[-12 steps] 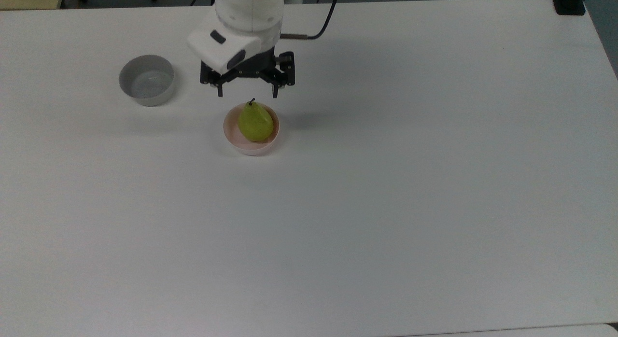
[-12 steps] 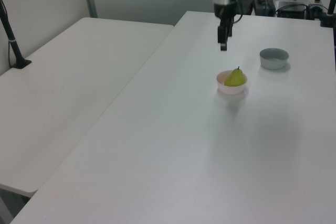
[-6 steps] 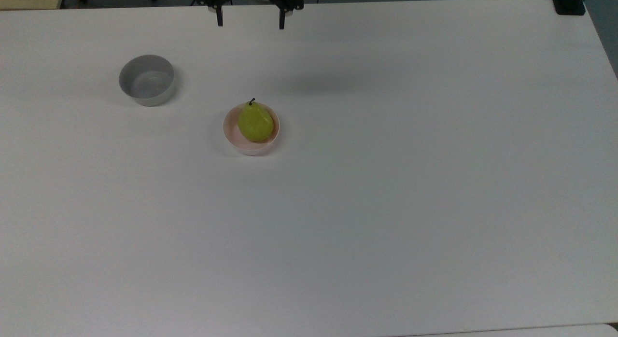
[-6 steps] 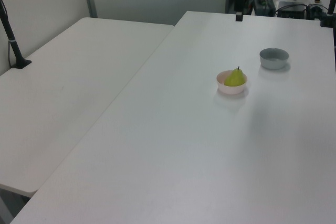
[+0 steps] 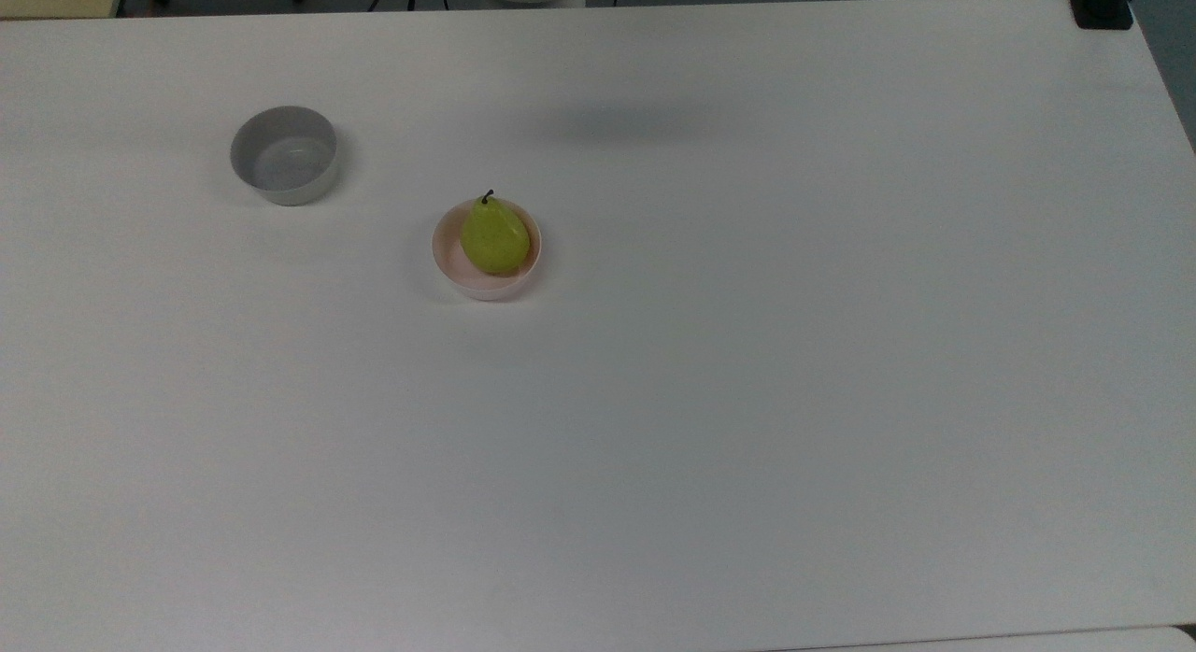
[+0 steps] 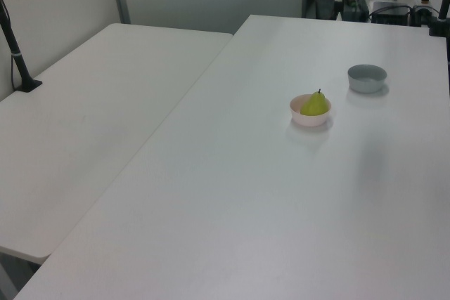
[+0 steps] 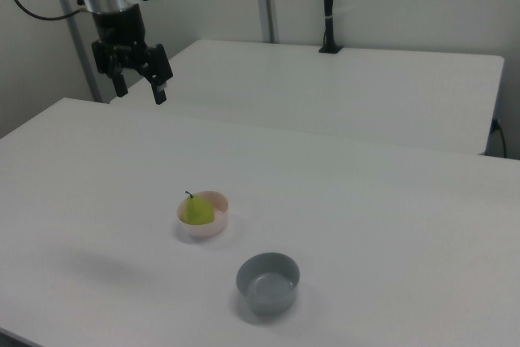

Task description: Place the pear in the bowl

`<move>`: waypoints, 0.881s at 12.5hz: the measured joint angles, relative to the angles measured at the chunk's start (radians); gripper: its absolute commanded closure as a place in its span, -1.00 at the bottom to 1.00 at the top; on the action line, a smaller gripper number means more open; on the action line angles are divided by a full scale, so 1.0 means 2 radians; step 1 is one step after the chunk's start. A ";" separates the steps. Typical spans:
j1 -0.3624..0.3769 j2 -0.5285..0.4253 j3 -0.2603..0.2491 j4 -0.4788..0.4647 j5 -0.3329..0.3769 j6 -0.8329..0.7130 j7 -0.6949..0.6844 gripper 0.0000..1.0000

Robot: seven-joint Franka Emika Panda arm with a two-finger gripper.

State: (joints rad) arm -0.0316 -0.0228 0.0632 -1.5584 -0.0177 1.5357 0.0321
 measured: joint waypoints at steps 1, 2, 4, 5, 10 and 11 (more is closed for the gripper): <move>0.009 0.000 -0.012 -0.001 0.000 0.000 0.000 -1.00; 0.033 0.001 -0.041 -0.001 0.001 0.000 0.000 -1.00; 0.059 0.001 -0.065 -0.001 0.001 0.000 -0.005 -1.00; 0.068 0.001 -0.071 -0.002 0.001 0.000 -0.007 -1.00; 0.071 0.002 -0.076 -0.003 0.001 0.000 -0.010 -1.00; 0.071 0.002 -0.076 -0.003 0.001 0.000 -0.010 -1.00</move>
State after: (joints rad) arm 0.1103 -0.0186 -0.0896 -1.5644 -0.0165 1.5356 0.0118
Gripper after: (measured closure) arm 0.000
